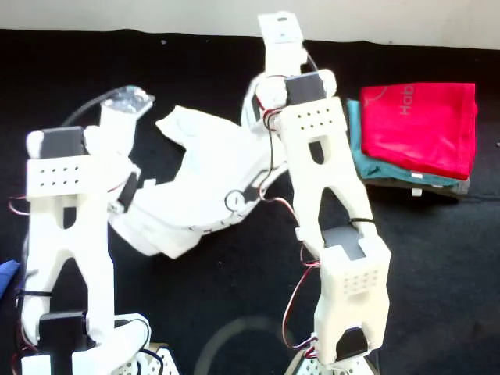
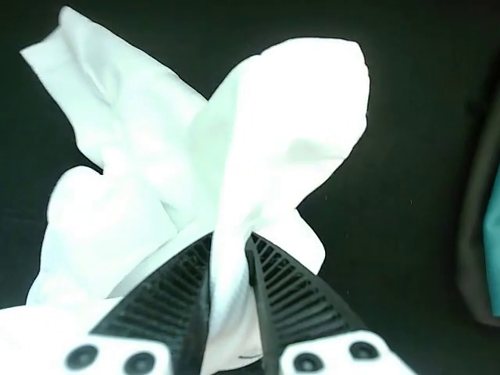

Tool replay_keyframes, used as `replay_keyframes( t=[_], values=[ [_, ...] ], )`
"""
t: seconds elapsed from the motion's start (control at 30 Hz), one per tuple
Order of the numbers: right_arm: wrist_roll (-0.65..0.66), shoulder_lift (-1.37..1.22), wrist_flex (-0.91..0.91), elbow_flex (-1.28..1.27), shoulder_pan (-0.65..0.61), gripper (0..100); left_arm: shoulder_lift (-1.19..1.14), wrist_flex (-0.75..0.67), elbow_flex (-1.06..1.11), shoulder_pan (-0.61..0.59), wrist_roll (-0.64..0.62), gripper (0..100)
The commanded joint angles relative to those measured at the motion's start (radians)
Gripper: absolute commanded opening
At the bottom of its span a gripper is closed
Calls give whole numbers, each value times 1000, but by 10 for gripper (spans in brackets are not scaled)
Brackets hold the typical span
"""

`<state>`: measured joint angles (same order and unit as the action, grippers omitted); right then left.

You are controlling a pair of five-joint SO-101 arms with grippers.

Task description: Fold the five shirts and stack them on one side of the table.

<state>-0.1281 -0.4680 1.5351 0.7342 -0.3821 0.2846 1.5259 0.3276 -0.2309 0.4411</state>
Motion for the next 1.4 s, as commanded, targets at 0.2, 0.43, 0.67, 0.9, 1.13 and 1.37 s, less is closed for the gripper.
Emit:
replay_keyframes(
  t=[0.2,0.43,0.67,0.9,1.13,1.37],
  values=[
    [-152,101,105,-67,113,6,36,-109,147,31,-2,9],
    [-152,282,-10,-397,104,6,36,-106,151,127,-2,9],
    [-152,570,-297,-1003,105,6,36,-123,248,211,-2,9],
    [51,817,-420,-1303,183,9,36,-167,280,211,-2,9],
    [207,915,-245,-1342,193,155,36,-209,278,211,-2,9],
    [261,1073,-232,-1340,193,190,36,-210,278,208,-2,9]
  ],
)
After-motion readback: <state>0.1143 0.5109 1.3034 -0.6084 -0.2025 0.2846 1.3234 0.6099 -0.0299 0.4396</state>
